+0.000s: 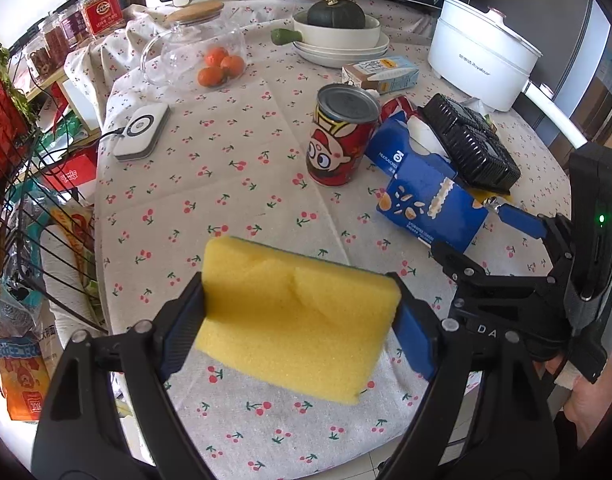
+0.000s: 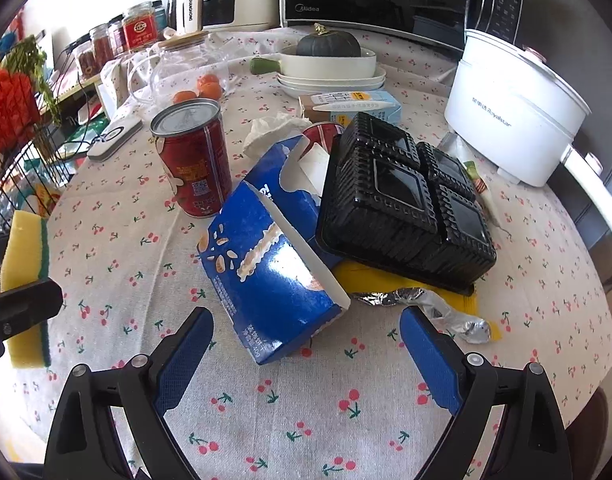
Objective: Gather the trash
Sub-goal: 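Grasp the blue cereal box with the right tool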
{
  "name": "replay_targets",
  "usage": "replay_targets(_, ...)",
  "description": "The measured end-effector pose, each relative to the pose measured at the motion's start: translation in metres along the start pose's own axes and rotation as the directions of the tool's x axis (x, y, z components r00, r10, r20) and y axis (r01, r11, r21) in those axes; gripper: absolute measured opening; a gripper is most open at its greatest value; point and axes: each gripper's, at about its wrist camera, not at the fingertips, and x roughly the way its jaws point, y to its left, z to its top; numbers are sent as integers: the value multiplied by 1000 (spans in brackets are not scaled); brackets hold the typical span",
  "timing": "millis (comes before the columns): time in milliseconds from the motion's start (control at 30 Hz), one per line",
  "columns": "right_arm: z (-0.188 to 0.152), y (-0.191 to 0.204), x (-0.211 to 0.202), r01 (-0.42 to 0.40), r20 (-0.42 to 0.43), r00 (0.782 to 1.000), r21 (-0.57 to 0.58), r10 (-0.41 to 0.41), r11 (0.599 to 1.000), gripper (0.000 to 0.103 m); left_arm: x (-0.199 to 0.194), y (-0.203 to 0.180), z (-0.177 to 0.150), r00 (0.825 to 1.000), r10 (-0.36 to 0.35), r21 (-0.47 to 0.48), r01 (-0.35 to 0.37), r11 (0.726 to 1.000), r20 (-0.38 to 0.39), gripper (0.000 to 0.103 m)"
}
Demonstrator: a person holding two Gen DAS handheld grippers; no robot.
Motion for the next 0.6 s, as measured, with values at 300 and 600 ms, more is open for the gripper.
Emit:
replay_targets(300,5,9,7,-1,21,1000,-25,2,1000,80,6,9,-7,1000,-7,-25,6,1000,-30,86)
replay_targets(600,7,-7,-15,-143,20,990,55,142,988,30,5,1,-6,999,-34,-25,33,999,-34,85)
